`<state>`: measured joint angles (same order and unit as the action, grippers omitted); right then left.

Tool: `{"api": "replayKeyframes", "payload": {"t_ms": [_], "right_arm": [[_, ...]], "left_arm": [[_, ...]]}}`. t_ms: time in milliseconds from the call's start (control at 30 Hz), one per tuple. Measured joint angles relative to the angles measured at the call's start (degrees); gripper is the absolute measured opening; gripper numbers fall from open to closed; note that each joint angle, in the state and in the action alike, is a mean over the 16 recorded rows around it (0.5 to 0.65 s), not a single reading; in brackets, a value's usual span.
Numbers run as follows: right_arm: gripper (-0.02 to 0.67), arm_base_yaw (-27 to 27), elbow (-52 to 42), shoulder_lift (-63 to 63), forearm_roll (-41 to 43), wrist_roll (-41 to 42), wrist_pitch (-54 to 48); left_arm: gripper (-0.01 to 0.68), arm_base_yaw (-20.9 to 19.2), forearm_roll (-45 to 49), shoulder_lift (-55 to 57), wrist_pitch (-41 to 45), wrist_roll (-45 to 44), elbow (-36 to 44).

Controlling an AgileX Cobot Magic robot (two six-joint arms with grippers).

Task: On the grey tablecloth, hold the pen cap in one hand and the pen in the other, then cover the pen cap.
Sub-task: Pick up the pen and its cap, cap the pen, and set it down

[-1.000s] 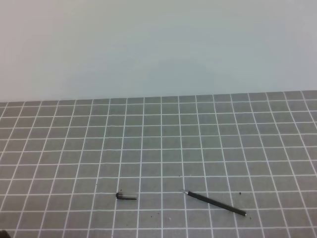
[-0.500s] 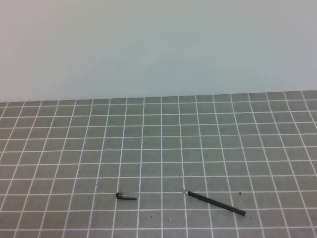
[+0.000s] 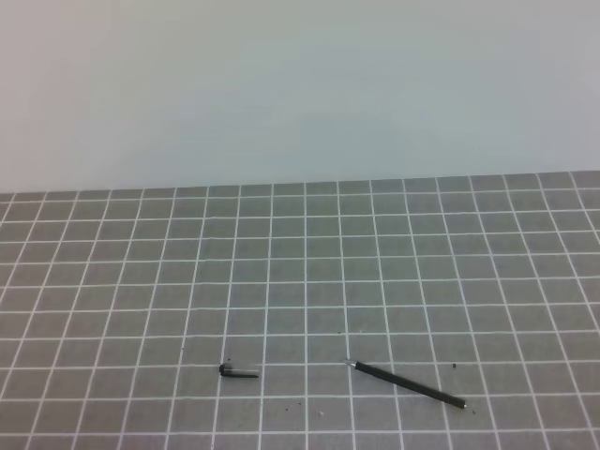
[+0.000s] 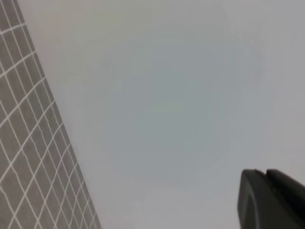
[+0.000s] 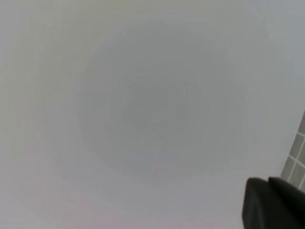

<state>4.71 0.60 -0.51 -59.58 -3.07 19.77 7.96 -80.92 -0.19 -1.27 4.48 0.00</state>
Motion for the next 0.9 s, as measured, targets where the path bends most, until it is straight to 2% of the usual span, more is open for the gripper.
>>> {"api": "replayKeyframes", "payload": {"t_ms": [367, 600, 900], "right_arm": [[-0.001, 0.0, 8.1, 0.0, 16.5, 1.4, -5.5], [-0.003, 0.0, 12.1, 0.0, 20.8, 6.1, -9.1], [-0.004, 0.0, 15.5, -0.1, 22.5, 15.9, -19.0]], "left_arm": [[-0.003, 0.0, 0.0, 0.0, 2.1, -3.9, -0.2], [-0.003, 0.0, 0.0, 0.1, 4.9, -14.8, -0.9], [-0.003, 0.0, 0.1, 0.4, 10.3, -30.9, -2.9]]}}
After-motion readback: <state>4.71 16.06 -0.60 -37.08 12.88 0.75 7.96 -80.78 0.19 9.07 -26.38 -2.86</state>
